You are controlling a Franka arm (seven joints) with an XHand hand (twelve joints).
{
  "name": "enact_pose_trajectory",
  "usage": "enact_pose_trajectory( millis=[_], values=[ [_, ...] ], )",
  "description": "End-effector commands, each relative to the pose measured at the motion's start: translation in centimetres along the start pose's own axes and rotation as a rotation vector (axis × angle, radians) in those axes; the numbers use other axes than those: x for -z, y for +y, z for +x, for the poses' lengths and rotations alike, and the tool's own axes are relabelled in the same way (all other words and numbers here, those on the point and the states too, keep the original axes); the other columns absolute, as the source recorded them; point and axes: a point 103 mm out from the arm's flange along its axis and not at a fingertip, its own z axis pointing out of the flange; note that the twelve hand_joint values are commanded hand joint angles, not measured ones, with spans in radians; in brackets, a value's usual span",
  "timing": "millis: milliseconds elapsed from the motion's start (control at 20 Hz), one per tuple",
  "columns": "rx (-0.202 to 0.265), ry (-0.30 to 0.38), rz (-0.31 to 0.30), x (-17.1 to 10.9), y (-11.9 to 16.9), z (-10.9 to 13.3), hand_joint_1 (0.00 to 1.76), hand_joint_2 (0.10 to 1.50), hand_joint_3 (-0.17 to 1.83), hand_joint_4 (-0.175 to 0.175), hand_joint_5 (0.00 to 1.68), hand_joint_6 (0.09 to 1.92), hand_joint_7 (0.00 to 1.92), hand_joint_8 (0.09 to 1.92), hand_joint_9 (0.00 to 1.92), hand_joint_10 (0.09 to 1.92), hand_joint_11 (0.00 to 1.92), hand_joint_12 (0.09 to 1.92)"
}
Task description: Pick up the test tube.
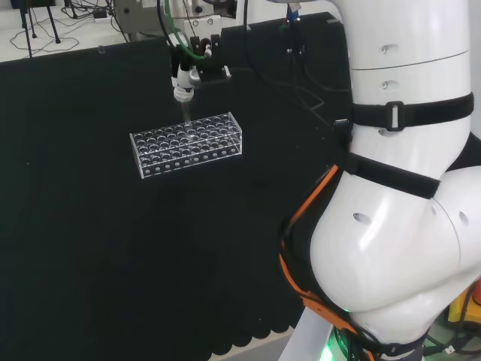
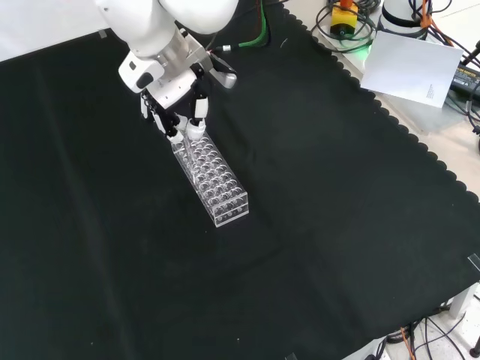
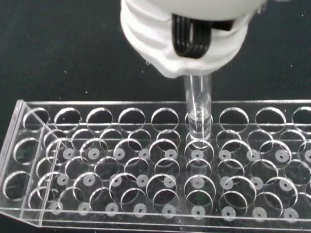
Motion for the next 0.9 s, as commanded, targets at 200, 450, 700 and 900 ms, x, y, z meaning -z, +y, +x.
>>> enact_pose_trajectory(
  millis=[200, 450, 700, 900],
  values=[
    [-0.01, 0.034, -0.029, 2.8, -0.9, -0.6, 1.31, 0.66, 0.52, -0.175, 1.51, 0.13, 1.73, 0.44, 1.56, 0.33, 0.97, 1.16],
    [-0.011, 0.044, -0.05, 4.2, -1.2, -0.8, 1.42, 0.8, 0.27, -0.175, 1.45, 0.17, 1.73, 0.43, 1.43, 0.28, 0.96, 1.15],
    [-0.01, 0.069, -0.062, 5.8, -1.8, -1.1, 1.43, 0.81, 0.25, -0.175, 1.44, 0.17, 1.73, 0.43, 1.43, 0.28, 0.96, 1.15],
    [0.001, 0.064, -0.074, 7.0, -2.5, -1.1, 1.43, 0.81, 0.25, -0.175, 1.44, 0.18, 1.73, 0.43, 1.43, 0.28, 0.96, 1.15]
  ],
)
